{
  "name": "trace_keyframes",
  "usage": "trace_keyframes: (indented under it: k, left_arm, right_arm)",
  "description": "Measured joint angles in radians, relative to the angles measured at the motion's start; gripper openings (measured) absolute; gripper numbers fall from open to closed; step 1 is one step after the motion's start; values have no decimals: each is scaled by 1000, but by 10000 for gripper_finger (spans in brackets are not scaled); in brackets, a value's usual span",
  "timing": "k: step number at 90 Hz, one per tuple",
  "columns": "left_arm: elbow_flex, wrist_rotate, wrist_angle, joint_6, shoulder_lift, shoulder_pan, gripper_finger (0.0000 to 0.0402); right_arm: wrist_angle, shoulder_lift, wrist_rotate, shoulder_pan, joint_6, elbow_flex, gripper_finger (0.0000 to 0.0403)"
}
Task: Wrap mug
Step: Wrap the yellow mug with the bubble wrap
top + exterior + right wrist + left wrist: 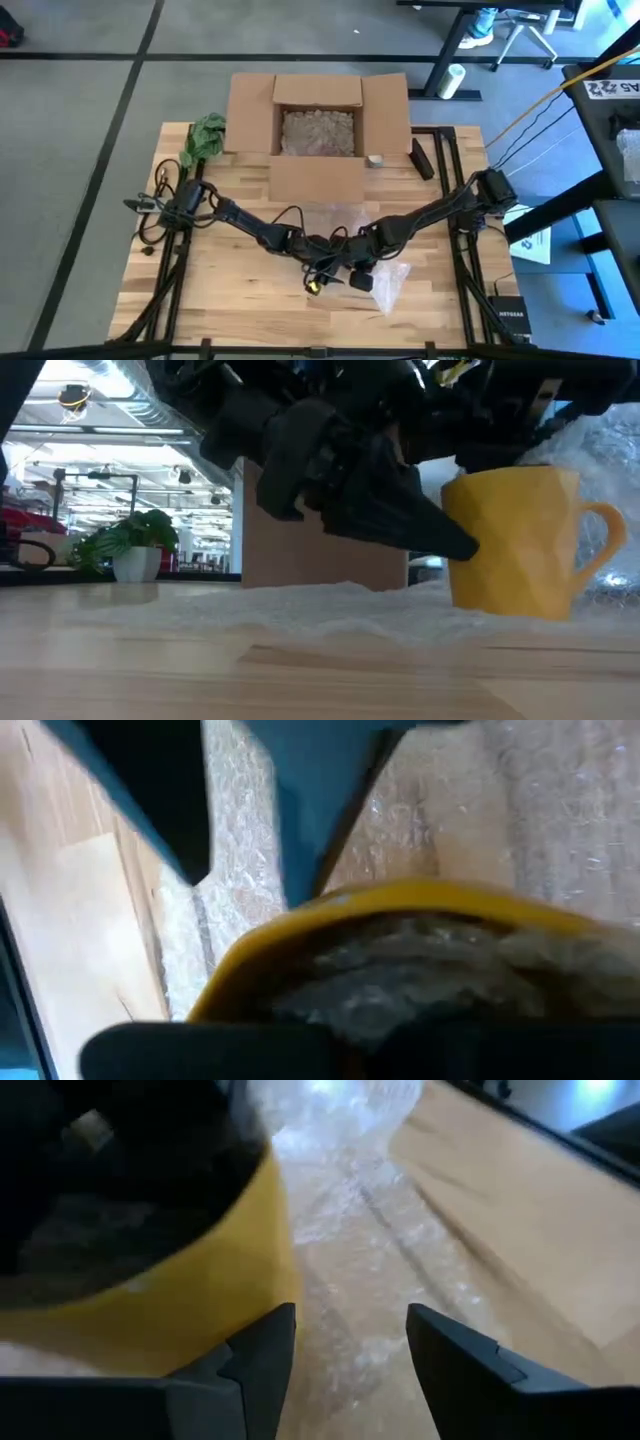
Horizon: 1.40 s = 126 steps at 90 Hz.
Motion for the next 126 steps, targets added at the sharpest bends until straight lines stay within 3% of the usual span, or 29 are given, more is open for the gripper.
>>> trace_keyframes:
  k: [75, 105, 126]
  left_arm:
    - [-2, -6, -11, 4, 0, -11, 177]
    - [-2, -4, -12, 3, 0, -11, 177]
    - [0, -7, -11, -2, 0, -9, 177]
  right_arm:
    - [-101, -23, 27, 0, -51, 73, 1]
    - [-102, -31, -1, 0, -62, 73, 33]
    - [-120, -78, 16, 0, -62, 86, 34]
